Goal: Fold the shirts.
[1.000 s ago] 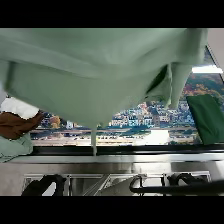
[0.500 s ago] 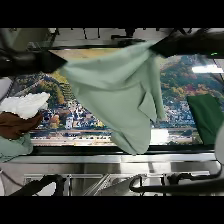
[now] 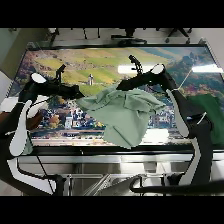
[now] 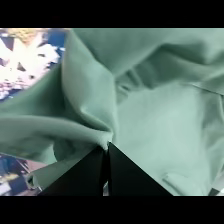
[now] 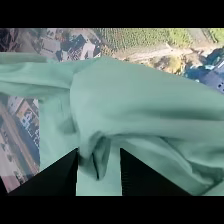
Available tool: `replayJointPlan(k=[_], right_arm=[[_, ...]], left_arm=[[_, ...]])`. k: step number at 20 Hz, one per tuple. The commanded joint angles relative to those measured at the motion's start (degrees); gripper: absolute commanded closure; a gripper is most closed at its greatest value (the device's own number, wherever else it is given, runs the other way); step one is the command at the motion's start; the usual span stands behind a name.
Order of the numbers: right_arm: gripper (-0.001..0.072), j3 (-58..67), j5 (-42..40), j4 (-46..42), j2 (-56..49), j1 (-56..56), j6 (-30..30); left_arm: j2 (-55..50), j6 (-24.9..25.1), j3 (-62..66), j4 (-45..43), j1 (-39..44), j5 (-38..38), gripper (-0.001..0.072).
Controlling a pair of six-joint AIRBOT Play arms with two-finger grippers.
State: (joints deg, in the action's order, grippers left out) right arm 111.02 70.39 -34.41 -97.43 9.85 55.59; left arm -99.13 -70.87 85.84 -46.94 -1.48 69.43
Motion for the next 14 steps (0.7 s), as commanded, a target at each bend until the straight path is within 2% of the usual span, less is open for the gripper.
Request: replayJointPlan(k=[1, 4, 6, 9, 12, 13, 14], right_arm=[[0.0411, 0.0, 8.6, -3.9, 4.7, -5.7, 6.9], [0.0412, -1.1, 19.2, -9.0, 11.1, -12.2, 15.6], [0.0412, -7.7, 22.9, -12.9, 16.2, -13.5, 19.3], [0.0413, -30.9, 18.1, -18.4, 28.4, -12.5, 22.2], [0.0409, -55.6, 5.9, -19.1, 41.4, -12.6, 25.5], [0.0326, -62.4, 2.0, -18.7, 45.2, -12.5, 26.6], [0.0191, -68.4, -1.2, -18.0, 48.3, -12.5, 28.4]], left_arm=[[-5.6, 0.3, 3.7, 0.0, -2.9, 0.8, 0.0694], [-7.0, 0.4, 6.0, 0.0, -4.7, 1.3, 0.0694], [-6.8, 0.5, 6.0, 0.1, -5.5, 0.3, 0.0694], [-6.8, 0.5, 6.0, 0.1, -6.8, 0.8, 0.0694], [-6.8, 0.6, 6.0, 0.1, -7.3, 1.6, 0.0694], [-6.8, 0.6, 6.0, 0.1, -7.3, 1.4, 0.0693], [-6.8, 0.6, 6.0, 0.1, -7.3, 1.3, 0.0694]])
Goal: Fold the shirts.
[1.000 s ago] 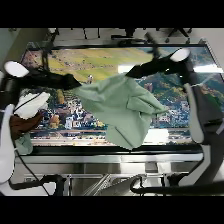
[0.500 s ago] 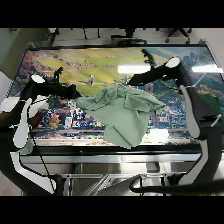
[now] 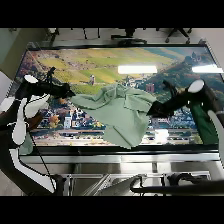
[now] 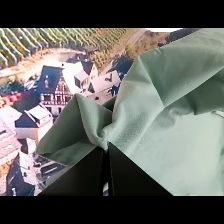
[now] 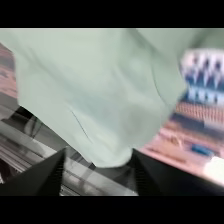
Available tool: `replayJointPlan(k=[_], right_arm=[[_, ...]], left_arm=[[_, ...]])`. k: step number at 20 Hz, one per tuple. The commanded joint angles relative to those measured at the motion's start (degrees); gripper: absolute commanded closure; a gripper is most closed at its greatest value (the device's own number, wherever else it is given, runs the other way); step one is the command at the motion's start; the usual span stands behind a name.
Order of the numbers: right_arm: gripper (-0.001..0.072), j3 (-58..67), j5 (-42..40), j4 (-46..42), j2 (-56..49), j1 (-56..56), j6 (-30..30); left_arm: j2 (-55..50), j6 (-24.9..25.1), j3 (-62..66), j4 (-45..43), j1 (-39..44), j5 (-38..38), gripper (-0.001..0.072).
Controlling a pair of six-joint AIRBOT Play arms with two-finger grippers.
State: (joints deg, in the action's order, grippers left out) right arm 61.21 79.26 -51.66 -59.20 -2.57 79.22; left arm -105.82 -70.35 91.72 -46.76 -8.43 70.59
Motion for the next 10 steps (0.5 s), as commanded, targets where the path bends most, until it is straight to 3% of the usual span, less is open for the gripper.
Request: replayJointPlan(k=[1, 3, 9, 10], right_arm=[[0.0187, -23.2, -12.8, -0.2, 12.3, -0.1, 5.0], [0.0187, -29.5, -16.6, 2.3, 14.0, -0.1, 4.7], [0.0196, -31.8, -24.4, 15.6, 8.4, -0.1, -7.2], [0.0228, -31.8, -25.6, 17.3, 6.6, -0.1, -9.2]], left_arm=[[-0.1, 0.0, 0.1, -0.1, -0.3, -0.2, 0.0694], [-0.1, 0.0, 0.1, 0.0, -0.3, -0.3, 0.0694], [-0.1, 0.0, 0.1, 0.0, -0.3, -0.3, 0.0693], [-0.1, 0.0, 0.1, 0.0, -0.3, -0.3, 0.0694]])
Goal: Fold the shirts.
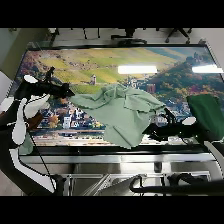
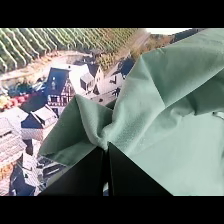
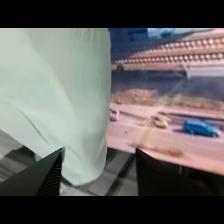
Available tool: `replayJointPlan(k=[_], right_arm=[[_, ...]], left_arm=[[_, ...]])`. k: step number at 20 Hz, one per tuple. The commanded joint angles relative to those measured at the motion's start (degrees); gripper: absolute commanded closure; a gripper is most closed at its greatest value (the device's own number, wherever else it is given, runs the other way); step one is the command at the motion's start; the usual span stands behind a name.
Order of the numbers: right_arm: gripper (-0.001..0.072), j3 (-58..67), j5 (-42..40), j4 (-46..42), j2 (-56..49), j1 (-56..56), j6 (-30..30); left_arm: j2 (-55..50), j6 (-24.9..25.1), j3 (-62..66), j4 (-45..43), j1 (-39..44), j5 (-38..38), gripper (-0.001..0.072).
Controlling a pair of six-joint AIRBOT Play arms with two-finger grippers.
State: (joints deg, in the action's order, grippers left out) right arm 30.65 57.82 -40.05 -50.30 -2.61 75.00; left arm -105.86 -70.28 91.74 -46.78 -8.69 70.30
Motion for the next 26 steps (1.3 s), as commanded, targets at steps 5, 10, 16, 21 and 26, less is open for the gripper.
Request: replayJointPlan(k=[5, 10, 16, 21, 26], right_arm=[[0.0432, -1.2, -7.5, 21.5, -11.8, 0.7, -19.6], [0.0695, 7.2, -4.3, 22.1, -9.3, 1.2, -21.3], [0.0696, 45.4, 12.1, 22.3, 1.8, -11.1, -18.8], [0.0697, 76.1, 15.1, 22.3, 4.9, -21.7, -14.7], [0.0697, 81.7, 20.1, 24.1, 6.5, -23.9, -8.9]], left_arm=[[0.0, -0.1, 0.1, 0.0, -0.1, 0.0, 0.0693], [3.7, -0.1, 0.0, 0.4, -1.3, 0.3, 0.0693], [22.6, -4.1, 0.0, 18.9, -9.2, 7.7, 0.0694], [44.2, -5.9, 0.0, 39.5, -19.5, 4.6, 0.0694], [64.2, -8.3, 0.0, 34.2, -31.8, -0.8, 0.0693]])
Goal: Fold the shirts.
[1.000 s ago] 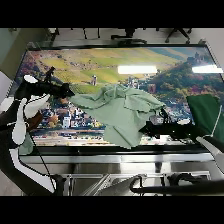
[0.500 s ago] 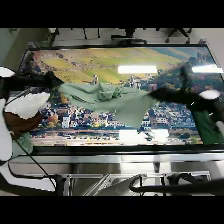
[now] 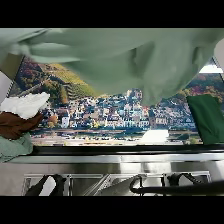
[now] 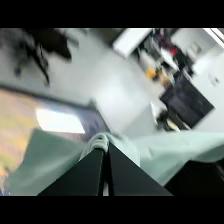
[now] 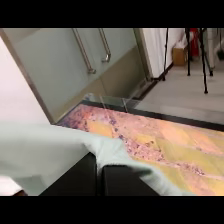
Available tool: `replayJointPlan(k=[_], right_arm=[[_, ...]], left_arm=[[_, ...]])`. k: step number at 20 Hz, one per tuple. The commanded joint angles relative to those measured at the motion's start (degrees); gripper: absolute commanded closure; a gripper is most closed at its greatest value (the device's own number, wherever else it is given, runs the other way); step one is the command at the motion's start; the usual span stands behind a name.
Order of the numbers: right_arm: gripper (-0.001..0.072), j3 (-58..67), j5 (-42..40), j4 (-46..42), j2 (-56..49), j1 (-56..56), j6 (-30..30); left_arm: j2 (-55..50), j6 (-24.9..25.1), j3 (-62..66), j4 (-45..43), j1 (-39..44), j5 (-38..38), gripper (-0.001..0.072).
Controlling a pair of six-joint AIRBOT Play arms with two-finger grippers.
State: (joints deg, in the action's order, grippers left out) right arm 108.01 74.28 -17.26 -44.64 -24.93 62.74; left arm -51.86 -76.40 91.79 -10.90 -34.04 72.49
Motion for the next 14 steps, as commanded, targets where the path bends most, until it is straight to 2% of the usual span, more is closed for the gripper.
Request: replayJointPlan(k=[1, 3, 6, 8, 10, 12, 14], right_arm=[[0.0697, 4.4, 3.8, 2.9, 0.8, -1.4, 3.3], [0.0697, 4.4, 3.7, 6.0, 1.9, -1.4, 1.8], [0.0697, 4.4, 3.6, 3.8, 3.0, -1.4, 0.3], [0.0697, 4.2, 4.0, -1.2, 1.4, -1.4, 0.3], [0.0696, 1.2, 5.0, -1.0, -2.0, -1.4, 0.2], [0.0697, -5.9, 5.1, 0.7, -6.1, 0.5, -2.9], [0.0696, -14.7, 3.2, 0.4, -11.3, 7.1, -7.3]], left_arm=[[12.6, -3.4, 0.0, -3.7, -8.0, -3.5, 0.0693], [15.8, -4.5, 0.0, -4.6, -8.7, -4.8, 0.0694], [16.4, -4.5, 0.0, -5.0, -8.7, -4.7, 0.0693], [14.1, -6.1, 0.0, -9.8, -8.7, -0.9, 0.0693], [10.8, -7.7, -2.6, -14.7, -8.6, 3.3, 0.0693], [7.1, -6.4, -10.5, -16.5, -4.2, 1.9, 0.0694], [2.2, -4.1, -19.3, -21.9, 6.6, -5.1, 0.0693]])
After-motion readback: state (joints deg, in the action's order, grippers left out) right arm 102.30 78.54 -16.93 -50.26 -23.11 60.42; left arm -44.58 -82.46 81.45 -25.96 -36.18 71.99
